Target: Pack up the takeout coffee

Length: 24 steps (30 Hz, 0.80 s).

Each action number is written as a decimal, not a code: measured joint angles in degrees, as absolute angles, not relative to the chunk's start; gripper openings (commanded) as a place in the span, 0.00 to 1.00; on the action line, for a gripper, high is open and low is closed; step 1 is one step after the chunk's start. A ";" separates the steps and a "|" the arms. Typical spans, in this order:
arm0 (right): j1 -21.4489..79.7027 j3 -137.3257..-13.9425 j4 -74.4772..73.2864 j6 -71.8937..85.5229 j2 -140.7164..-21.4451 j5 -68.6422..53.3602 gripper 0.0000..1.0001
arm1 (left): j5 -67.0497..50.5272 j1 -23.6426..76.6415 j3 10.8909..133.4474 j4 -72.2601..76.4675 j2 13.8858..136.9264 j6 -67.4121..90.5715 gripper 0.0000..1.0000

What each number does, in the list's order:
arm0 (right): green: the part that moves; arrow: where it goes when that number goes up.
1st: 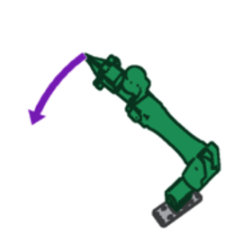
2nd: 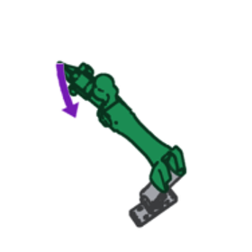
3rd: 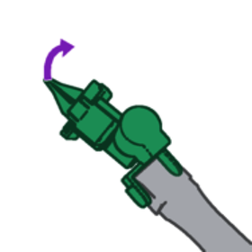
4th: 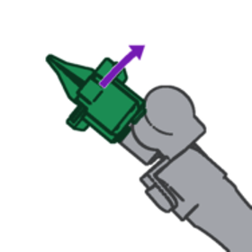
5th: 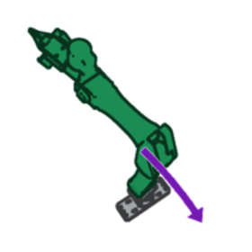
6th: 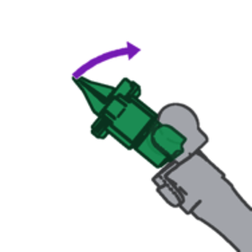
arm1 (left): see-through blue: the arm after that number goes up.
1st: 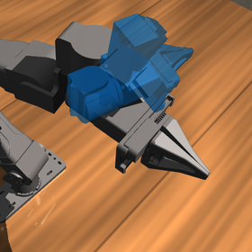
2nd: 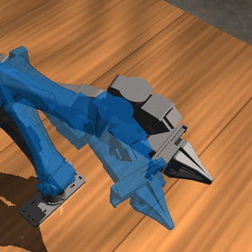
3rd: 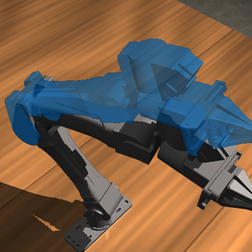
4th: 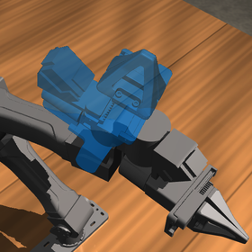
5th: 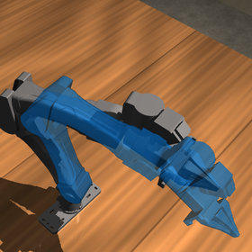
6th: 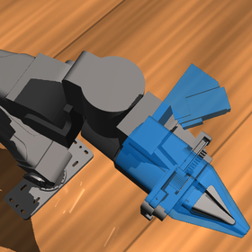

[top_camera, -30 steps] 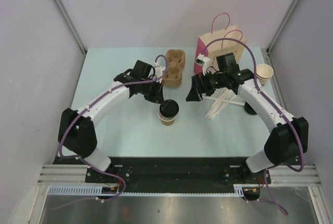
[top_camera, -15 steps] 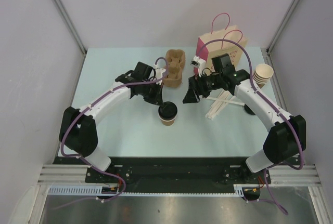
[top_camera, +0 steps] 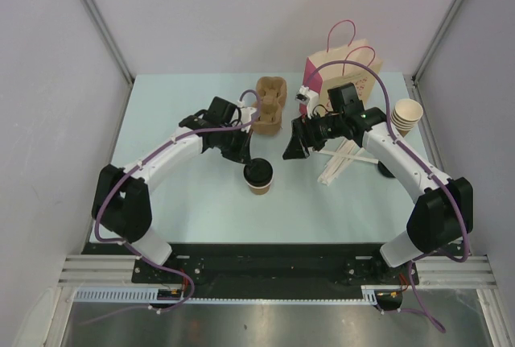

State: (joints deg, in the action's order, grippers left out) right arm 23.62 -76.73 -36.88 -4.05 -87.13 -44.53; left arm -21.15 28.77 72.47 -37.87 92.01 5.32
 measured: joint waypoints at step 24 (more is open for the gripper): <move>23.55 -76.73 -36.56 -4.34 -87.24 -44.25 0.91 | -22.11 29.50 71.92 -39.22 92.01 3.33 0.48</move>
State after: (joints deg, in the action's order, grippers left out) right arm 23.55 -76.73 -36.56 -4.34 -87.24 -44.25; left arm -22.11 29.50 71.92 -39.22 92.01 3.33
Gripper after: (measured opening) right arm 0.934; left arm 0.334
